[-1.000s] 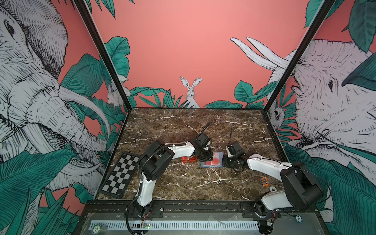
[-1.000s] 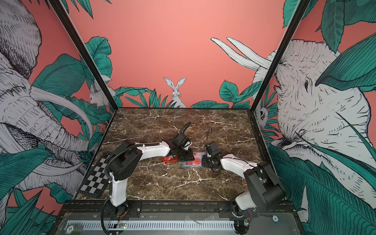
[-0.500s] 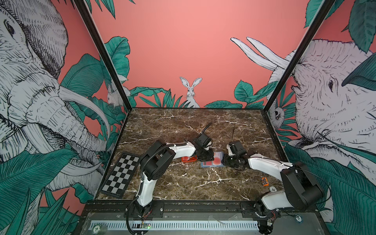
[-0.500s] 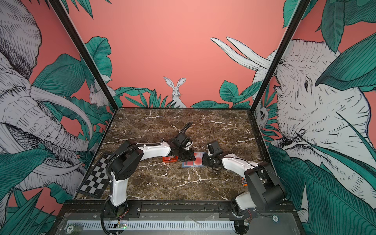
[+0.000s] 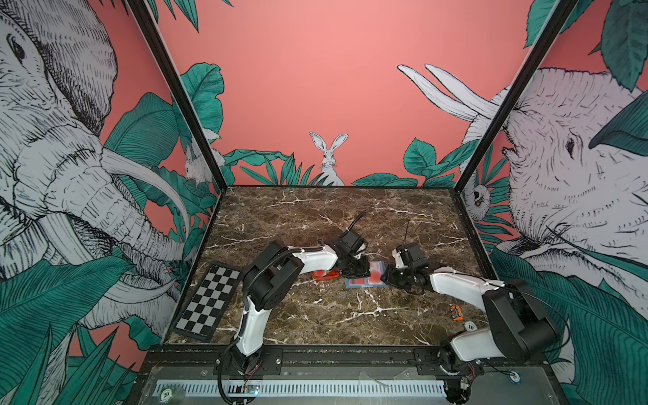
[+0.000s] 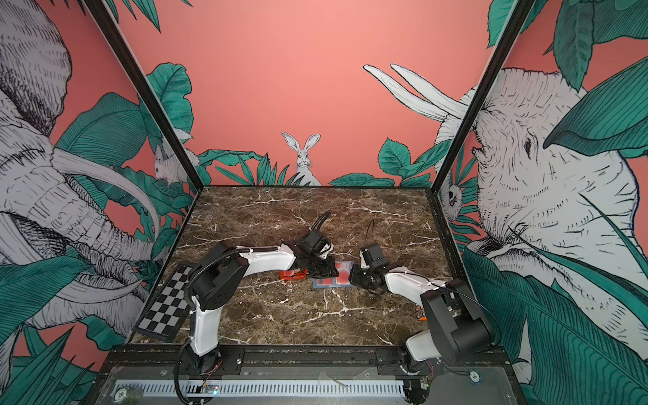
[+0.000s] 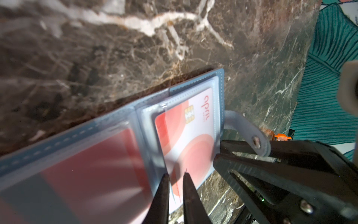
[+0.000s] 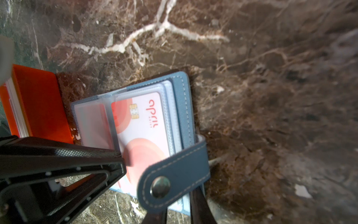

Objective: Put the credit cards into the card holder

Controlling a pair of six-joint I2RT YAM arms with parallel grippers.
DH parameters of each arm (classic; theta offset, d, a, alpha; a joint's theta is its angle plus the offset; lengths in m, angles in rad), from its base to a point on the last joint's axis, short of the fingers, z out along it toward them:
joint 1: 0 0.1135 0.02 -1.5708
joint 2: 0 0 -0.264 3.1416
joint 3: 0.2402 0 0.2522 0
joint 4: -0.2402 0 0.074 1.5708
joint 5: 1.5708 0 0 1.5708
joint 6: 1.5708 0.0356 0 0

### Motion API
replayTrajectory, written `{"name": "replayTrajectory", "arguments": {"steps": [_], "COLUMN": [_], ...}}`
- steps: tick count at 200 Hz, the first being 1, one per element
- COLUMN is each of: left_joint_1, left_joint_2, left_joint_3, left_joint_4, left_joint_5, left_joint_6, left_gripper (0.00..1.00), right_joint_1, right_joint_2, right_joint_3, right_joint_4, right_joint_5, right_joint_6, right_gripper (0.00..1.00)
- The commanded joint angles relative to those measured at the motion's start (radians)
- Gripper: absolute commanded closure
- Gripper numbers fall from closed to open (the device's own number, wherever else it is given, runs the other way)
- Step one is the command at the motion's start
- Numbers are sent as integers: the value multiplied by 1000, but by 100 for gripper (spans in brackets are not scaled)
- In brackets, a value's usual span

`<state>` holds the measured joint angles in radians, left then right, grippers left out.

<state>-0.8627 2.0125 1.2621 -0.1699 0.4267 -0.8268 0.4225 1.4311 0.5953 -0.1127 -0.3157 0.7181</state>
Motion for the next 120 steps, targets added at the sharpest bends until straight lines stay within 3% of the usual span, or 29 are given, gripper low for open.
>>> {"name": "replayTrajectory", "arguments": {"steps": [1,61,120], "left_joint_1": [-9,-9,-10], "left_joint_2": [-16,2,6], "left_joint_3": [10,8,20], "left_joint_4": [-26,-41,-89], "left_joint_5": [-16,-25,-51], "left_joint_6": [14,22,46], "left_gripper": [84,88,92], "right_joint_1": [0,-1,-1], "right_joint_2": [-18,-72,-41], "right_joint_3": [-3,17,29], "right_joint_4": [-6,-67,8], "right_joint_5": [-3,44,-48], "right_joint_6": [-11,-37,-33], "right_gripper": [79,80,80]}}
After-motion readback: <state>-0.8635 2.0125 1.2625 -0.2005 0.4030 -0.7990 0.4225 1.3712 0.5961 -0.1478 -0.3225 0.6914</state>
